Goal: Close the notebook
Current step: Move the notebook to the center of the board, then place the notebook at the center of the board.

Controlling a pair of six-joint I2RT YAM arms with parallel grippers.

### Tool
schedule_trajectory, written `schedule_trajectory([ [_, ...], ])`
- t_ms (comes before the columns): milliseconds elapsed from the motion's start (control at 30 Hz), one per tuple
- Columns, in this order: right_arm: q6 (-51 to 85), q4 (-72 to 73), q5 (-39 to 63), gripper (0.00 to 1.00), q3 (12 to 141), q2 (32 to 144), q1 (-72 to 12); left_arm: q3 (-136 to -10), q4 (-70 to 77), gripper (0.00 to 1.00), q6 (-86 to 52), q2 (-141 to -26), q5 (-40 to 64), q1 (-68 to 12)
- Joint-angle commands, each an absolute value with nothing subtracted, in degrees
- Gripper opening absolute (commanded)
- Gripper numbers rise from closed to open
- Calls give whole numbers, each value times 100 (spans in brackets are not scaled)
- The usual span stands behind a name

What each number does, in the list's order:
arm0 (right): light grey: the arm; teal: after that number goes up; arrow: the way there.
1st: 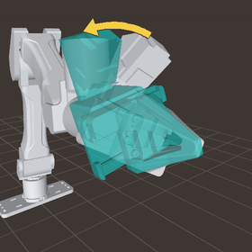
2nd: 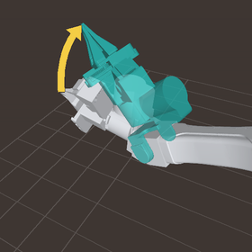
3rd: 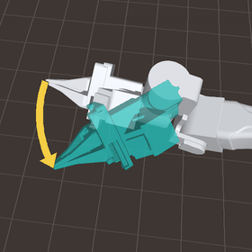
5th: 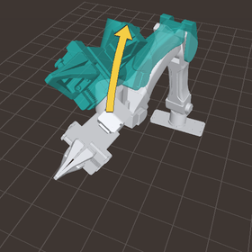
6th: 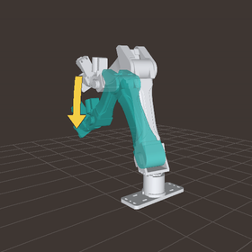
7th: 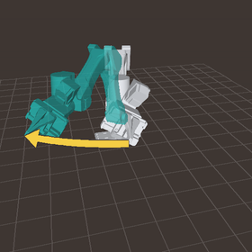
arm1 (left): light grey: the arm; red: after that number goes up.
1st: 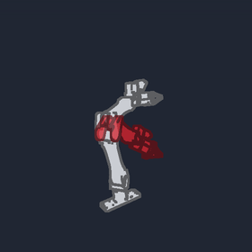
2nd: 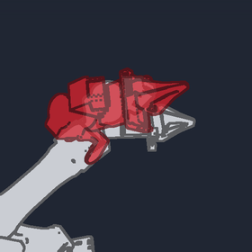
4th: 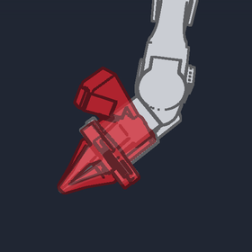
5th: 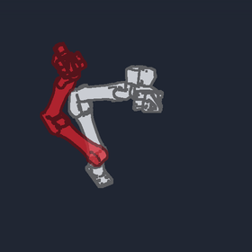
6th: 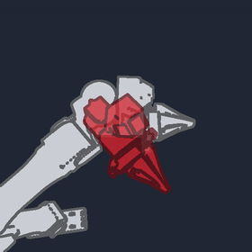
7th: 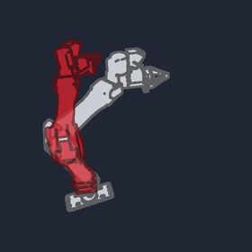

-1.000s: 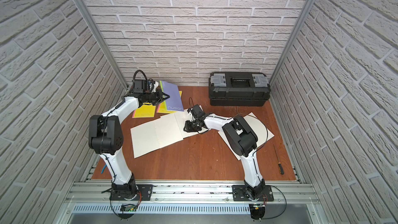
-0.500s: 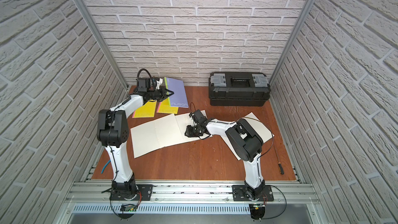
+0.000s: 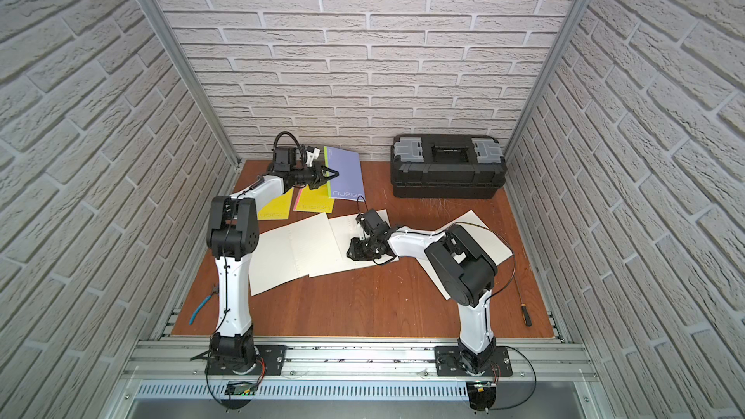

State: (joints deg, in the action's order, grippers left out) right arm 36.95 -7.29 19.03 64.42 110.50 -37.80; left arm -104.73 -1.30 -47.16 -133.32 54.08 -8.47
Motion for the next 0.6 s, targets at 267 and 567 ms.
schedule_trajectory([
  [267, 3946, -1249, 1732, 32, 5978, 10985, -3998, -11588, -384, 0, -4418, -14102, 5999, -1034],
  [567, 3998, -1213, 1730, 32, 5889, 10912, -4050, -12006, -1018, 0, -4089, -14451, 6023, -1145],
])
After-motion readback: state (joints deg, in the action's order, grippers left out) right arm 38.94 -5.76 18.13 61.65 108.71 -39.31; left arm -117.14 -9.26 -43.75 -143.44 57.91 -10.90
